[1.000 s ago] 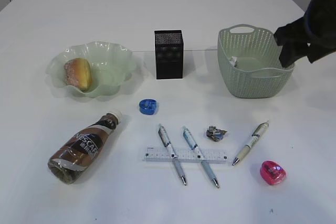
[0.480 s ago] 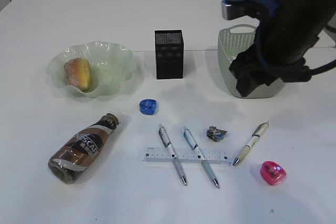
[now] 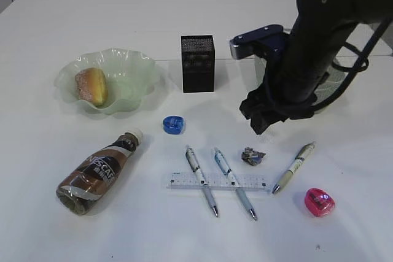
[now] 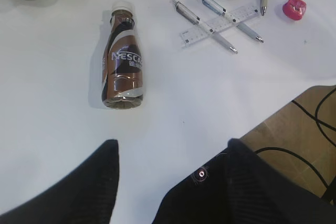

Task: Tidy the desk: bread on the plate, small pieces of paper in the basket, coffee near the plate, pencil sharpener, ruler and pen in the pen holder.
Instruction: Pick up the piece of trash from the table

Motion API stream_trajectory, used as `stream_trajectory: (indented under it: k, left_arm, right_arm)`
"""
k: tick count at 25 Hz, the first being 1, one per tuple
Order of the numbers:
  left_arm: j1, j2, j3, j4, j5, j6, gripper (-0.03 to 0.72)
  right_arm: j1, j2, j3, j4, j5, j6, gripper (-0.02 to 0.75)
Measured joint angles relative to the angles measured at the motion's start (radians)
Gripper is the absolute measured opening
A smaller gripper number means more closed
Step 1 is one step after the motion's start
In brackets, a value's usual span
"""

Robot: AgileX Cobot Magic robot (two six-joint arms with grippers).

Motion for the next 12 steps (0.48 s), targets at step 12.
stream_trajectory:
  k: [12]
  left_arm:
    - [0.000, 0.000, 0.000, 0.012, 0.000, 0.000, 0.449]
  right_arm:
    - [0.000, 0.166, -0.001, 0.078, -0.038, -0.056, 0.458]
